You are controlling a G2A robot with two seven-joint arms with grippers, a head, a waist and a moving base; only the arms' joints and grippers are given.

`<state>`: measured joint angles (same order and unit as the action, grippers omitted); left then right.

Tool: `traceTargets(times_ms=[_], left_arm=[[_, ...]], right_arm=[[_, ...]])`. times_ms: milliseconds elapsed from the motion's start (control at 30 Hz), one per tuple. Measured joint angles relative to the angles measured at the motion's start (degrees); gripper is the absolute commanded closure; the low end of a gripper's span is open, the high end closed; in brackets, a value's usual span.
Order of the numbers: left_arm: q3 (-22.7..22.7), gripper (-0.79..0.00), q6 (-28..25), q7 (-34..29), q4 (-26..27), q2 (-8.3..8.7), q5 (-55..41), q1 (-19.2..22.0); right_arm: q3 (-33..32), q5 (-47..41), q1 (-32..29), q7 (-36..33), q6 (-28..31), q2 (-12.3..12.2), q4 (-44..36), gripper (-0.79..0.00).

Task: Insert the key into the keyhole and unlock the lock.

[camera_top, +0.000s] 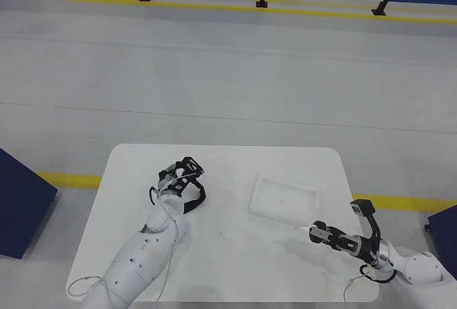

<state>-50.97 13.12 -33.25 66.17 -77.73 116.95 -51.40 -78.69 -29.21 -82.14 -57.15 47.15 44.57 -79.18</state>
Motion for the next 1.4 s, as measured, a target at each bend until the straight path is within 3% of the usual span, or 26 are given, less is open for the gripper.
traceTargets(times_ms=[200,333,433,900,1233,1400], left_arm=[[-6.0,0.0,-3.4,5.0,10.8,2.42,4.5,-7.8],[-8.1,0.0,-4.5,5.4,14.7,2.86,4.9,-11.2],[-8.7,0.0,-5.6,3.1,15.5,2.79,3.7,-11.8],[-8.8,0.0,-5.7,3.8,15.5,2.79,3.5,-12.0],[-11.0,0.0,-1.7,18.0,22.9,2.89,-0.7,-18.8],[-13.5,0.0,-5.0,25.2,28.8,3.21,-8.8,-23.5]], right_arm=[[0.0,0.0,0.0,0.0,0.0,0.0,0.0,0.0],[0.0,0.0,0.0,0.0,0.0,0.0,0.0,0.0],[0.0,0.0,0.0,0.0,0.0,0.0,0.0,0.0],[0.0,0.0,0.0,0.0,0.0,0.0,0.0,0.0],[0.0,0.0,0.0,0.0,0.0,0.0,0.0,0.0],[0.0,0.0,0.0,0.0,0.0,0.0,0.0,0.0]])
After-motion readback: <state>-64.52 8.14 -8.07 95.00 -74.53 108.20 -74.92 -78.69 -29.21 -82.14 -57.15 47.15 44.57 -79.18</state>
